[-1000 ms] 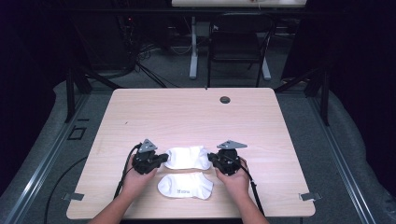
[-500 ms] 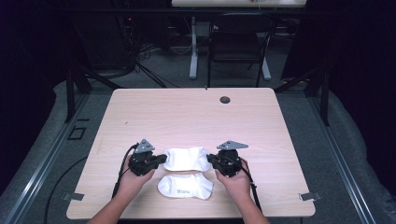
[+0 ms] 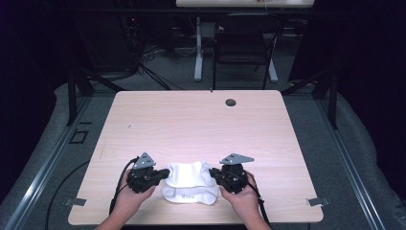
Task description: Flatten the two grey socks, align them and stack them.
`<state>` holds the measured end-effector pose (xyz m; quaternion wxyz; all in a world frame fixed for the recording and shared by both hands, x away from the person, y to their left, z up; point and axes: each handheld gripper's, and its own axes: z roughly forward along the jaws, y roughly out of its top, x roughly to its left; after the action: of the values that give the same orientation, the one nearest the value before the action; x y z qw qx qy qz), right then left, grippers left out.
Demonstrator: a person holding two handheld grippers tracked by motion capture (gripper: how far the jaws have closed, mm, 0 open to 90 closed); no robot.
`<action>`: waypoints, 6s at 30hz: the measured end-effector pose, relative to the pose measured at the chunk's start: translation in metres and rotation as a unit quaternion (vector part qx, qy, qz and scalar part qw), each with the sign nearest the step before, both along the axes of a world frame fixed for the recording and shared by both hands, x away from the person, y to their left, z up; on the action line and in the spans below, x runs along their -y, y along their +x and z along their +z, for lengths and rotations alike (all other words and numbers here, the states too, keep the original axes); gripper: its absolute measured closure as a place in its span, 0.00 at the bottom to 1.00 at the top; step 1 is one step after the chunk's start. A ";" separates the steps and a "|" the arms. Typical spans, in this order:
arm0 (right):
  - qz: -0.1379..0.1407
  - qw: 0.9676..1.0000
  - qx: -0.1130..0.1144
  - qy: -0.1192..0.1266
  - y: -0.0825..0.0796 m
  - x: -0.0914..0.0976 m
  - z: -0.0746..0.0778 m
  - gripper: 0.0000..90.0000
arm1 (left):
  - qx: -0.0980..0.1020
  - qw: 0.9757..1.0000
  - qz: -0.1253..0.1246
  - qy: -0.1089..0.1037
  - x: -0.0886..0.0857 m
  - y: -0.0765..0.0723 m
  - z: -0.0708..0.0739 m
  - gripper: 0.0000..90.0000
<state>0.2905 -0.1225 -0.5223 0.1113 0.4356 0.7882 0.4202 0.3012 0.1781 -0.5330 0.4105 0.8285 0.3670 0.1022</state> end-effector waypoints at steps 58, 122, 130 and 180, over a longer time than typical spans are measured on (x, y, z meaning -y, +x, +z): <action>0.000 0.998 -0.056 -0.032 -0.015 0.010 -0.042 0.92 | -0.038 0.999 -0.018 0.028 0.006 -0.013 -0.039 0.94; 0.032 0.998 -0.028 -0.049 0.013 -0.007 -0.052 0.68 | -0.038 0.999 -0.005 0.006 0.012 0.014 -0.044 0.64; 0.016 0.998 -0.036 -0.040 0.031 -0.007 -0.052 0.69 | -0.041 0.999 0.013 -0.001 0.012 0.030 -0.045 0.64; -0.010 0.999 0.018 -0.034 0.046 -0.006 -0.032 0.58 | 0.006 0.998 0.051 -0.027 0.005 0.042 -0.025 0.53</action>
<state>0.3366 -0.1164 -0.5544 0.1449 0.4320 0.7954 0.3997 0.3431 0.1730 -0.5579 0.4294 0.7965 0.4090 0.1178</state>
